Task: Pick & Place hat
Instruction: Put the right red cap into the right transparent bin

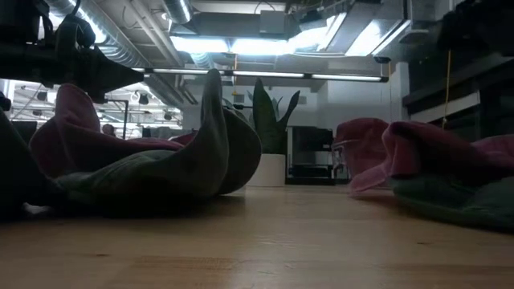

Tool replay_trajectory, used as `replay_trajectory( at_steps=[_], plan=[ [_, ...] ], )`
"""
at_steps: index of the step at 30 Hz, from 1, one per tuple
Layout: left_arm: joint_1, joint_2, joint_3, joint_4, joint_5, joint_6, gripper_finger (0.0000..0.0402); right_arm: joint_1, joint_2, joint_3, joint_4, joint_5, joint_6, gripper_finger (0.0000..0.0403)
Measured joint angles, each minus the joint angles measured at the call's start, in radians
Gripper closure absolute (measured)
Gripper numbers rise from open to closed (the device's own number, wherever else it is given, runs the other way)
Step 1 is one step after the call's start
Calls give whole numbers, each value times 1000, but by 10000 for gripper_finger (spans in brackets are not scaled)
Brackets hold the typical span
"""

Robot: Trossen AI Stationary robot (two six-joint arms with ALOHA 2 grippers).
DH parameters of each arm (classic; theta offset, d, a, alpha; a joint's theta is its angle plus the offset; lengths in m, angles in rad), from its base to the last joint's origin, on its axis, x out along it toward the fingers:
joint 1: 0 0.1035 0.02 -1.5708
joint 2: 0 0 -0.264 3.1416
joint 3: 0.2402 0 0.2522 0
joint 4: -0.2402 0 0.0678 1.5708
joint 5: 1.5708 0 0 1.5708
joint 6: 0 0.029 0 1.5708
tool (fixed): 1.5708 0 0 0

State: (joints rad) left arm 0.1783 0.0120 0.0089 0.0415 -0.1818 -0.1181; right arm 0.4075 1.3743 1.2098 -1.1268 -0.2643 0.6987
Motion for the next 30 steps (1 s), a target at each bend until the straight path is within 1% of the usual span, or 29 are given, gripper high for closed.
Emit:
replay_trajectory(
  at_steps=[4,7,9,11,14,17,20,23,27,30],
  plan=[
    [0,0,0,0,0,0,398,9,0,10,-74,7,203,137],
    [0,0,0,0,0,0,398,35,0,10,-97,78,282,142],
    [0,0,0,0,0,0,398,51,0,10,-110,121,298,143],
    [0,0,0,0,0,0,398,58,0,10,-121,129,288,144],
    [0,0,0,0,0,0,398,61,0,10,-121,132,211,144],
    [0,0,0,0,0,0,398,61,0,10,-119,135,29,144],
    [0,0,0,0,0,0,398,61,0,10,-116,162,-246,144],
    [0,0,0,0,0,0,398,61,0,10,-112,207,-602,144],
    [0,0,0,0,0,0,398,61,4,10,-93,310,-1134,144],
    [0,0,0,0,0,0,398,61,10,10,-73,372,-1442,144]
  ],
)
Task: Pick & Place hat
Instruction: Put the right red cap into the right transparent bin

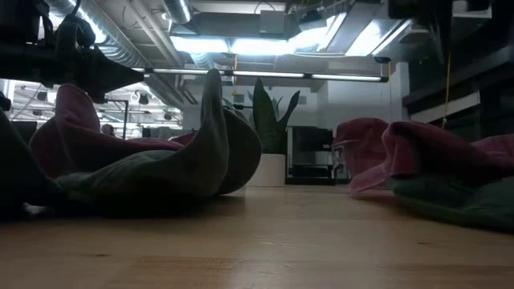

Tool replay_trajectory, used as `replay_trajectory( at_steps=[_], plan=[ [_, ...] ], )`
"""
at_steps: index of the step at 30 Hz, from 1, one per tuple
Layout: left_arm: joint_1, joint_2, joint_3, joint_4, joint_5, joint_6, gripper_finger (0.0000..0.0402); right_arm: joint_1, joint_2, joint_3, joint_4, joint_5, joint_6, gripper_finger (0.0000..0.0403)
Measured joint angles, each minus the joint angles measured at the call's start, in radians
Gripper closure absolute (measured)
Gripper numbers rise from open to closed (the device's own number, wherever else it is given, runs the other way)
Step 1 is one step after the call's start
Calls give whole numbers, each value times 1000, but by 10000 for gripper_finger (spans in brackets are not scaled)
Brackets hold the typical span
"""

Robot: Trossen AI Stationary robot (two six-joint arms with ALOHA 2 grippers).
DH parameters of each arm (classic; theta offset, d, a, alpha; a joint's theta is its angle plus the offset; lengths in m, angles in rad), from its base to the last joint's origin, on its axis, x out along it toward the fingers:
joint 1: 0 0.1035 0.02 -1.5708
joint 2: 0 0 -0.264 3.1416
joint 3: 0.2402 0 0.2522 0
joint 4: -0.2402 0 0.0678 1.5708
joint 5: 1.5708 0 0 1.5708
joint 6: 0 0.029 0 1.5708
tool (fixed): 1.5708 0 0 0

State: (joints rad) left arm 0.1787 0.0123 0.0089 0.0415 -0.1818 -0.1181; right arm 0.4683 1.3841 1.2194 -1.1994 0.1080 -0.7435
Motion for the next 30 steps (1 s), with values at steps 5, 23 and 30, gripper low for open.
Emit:
replay_trajectory(
  at_steps=[5,23,30],
  plan=[
    [0,0,0,0,0,0,398,0,3,-43,36,-11,-257,144],
    [0,0,0,0,0,0,398,14,1,-311,306,-65,-443,144],
    [0,0,0,0,0,0,398,-46,2,-311,324,-47,-446,144]
  ],
)
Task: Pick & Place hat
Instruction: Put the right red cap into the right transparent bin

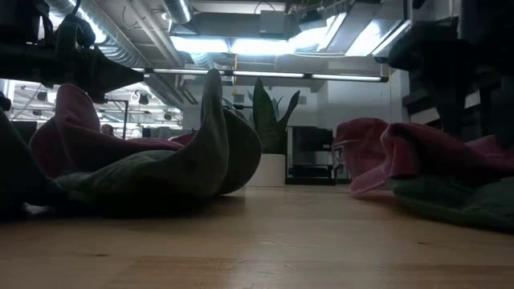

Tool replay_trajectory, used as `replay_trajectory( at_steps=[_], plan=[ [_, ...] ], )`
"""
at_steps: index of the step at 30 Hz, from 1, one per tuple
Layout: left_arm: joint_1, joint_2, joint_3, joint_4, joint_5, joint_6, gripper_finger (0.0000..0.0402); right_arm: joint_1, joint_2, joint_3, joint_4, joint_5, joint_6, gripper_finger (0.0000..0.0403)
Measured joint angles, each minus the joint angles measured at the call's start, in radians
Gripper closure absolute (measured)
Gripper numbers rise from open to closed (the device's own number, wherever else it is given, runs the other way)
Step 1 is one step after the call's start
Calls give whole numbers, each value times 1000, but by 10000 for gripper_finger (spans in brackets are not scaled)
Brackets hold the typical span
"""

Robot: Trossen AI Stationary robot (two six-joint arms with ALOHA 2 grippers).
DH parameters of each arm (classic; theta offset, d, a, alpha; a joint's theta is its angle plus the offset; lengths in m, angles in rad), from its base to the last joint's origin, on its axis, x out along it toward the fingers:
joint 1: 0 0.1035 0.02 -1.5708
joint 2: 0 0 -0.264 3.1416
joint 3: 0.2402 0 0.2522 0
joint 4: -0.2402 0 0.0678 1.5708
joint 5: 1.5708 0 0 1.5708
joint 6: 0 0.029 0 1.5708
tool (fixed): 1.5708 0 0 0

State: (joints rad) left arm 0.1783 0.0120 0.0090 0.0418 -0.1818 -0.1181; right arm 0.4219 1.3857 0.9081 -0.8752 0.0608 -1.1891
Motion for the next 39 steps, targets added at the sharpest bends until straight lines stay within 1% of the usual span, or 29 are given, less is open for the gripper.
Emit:
replay_trajectory(
  at_steps=[6,18,25,30,36,39],
  plan=[
    [0,0,0,0,0,0,397,-41,13,0,14,-1,-37,144],
    [0,0,0,0,0,0,398,-95,125,0,31,-2,-47,144],
    [0,0,0,0,0,0,398,-105,184,0,107,-12,-15,144],
    [0,0,0,0,0,0,398,-108,224,0,111,-17,2,144],
    [0,0,0,0,0,0,398,-108,264,0,120,-53,43,145],
    [0,0,0,0,0,0,398,-108,275,2,125,-53,68,156]
  ],
)
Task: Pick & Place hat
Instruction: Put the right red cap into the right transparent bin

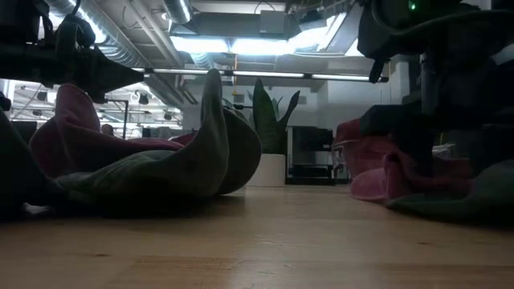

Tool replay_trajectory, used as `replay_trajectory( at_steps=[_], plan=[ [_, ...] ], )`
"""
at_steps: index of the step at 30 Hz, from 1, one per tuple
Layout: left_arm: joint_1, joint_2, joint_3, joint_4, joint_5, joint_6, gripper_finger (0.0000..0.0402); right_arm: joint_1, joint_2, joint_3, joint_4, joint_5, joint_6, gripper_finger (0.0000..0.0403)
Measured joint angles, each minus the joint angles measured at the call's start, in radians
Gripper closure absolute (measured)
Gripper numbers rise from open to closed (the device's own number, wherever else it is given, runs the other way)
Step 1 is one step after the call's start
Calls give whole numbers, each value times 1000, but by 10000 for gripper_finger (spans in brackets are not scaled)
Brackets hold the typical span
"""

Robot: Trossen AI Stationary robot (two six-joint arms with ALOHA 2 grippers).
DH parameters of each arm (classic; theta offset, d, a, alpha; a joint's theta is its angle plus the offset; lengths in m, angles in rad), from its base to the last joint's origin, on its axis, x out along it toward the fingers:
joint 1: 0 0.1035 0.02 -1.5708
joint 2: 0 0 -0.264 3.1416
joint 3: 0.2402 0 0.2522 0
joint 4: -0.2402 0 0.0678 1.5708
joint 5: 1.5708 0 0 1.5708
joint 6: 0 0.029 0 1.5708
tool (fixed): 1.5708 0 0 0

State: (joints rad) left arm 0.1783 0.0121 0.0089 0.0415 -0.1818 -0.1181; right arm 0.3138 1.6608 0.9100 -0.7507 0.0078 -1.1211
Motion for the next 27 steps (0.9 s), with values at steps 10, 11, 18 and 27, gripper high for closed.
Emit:
replay_trajectory(
  at_steps=[10,11,18,27],
  plan=[
    [0,0,0,0,0,0,398,0,5,0,19,4,23,280],
    [0,0,0,0,0,0,398,0,5,0,20,4,23,294],
    [0,0,0,0,0,0,398,0,5,0,20,-1,27,373],
    [0,0,0,0,0,0,398,0,-3,4,17,-1,94,378]
  ],
)
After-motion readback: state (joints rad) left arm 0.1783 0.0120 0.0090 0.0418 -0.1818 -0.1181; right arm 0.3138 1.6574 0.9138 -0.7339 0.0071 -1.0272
